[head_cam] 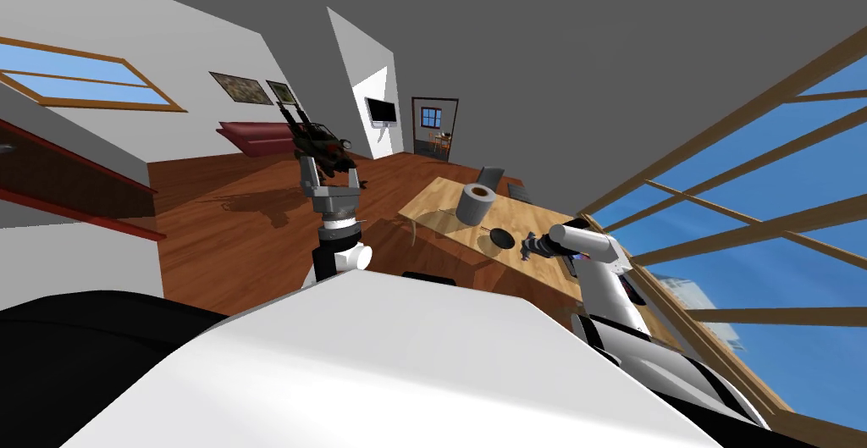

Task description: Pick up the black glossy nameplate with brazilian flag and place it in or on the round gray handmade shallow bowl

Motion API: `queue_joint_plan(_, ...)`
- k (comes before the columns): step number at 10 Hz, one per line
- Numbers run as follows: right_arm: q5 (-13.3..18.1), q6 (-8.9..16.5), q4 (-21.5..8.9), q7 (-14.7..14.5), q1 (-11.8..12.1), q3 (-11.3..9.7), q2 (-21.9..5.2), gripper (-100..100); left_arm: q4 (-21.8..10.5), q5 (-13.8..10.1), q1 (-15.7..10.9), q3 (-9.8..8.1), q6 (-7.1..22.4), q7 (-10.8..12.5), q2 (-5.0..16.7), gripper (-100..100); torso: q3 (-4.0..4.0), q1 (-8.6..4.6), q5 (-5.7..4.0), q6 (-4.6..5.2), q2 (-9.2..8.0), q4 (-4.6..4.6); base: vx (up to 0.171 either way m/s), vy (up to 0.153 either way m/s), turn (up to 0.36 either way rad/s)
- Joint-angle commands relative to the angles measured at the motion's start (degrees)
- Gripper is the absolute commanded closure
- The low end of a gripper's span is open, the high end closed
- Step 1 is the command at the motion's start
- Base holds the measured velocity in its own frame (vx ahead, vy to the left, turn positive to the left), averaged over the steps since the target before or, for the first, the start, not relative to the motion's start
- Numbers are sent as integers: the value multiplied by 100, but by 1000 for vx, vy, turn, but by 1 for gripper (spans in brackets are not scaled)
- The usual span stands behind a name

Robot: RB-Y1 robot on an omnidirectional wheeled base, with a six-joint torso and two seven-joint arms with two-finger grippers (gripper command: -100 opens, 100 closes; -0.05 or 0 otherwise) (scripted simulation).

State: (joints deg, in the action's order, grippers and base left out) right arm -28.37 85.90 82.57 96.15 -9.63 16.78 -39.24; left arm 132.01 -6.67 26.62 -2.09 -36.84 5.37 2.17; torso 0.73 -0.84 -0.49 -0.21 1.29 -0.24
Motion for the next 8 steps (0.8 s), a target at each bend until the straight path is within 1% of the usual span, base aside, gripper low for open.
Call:
queue_joint_plan(1, 8, 70, 58, 62, -109, -102, 1, 100, 0, 0, 0, 0, 0, 0, 0, 0, 0, 0, 0, 0, 0, 0, 202, -37, 12)
queue_joint_plan(3, 35, 275, 314, 243, -256, -285, 24, 100, 0, 0, 0, 0, 0, 0, 0, 0, -4, -14, -2, 2, -7, 1, 233, -38, -9)
queue_joint_plan(4, 13, 228, 258, 183, -202, -212, 2, 100, 0, 0, 0, 0, 0, 0, 0, 0, -1, -11, -2, -2, -4, -1, 103, -13, 18)
queue_joint_plan(5, 14, 238, 272, 200, -225, -220, 0, -100, 0, 0, -1, 0, 0, 0, 0, 0, -20, -9, -6, 6, -44, 1, 22, -2, 5)
queue_joint_plan(6, 14, 234, 271, 199, -226, -219, 0, -100, 0, 0, -2, 0, 0, 0, 0, 0, -41, -8, -6, 9, -78, 9, 10, 0, 0)
queue_joint_plan(8, 14, 234, 271, 199, -227, -219, 1, -100, -1, 0, -3, 1, 1, 0, 0, 0, -54, -7, -5, 9, -100, 15, 0, 0, 0)
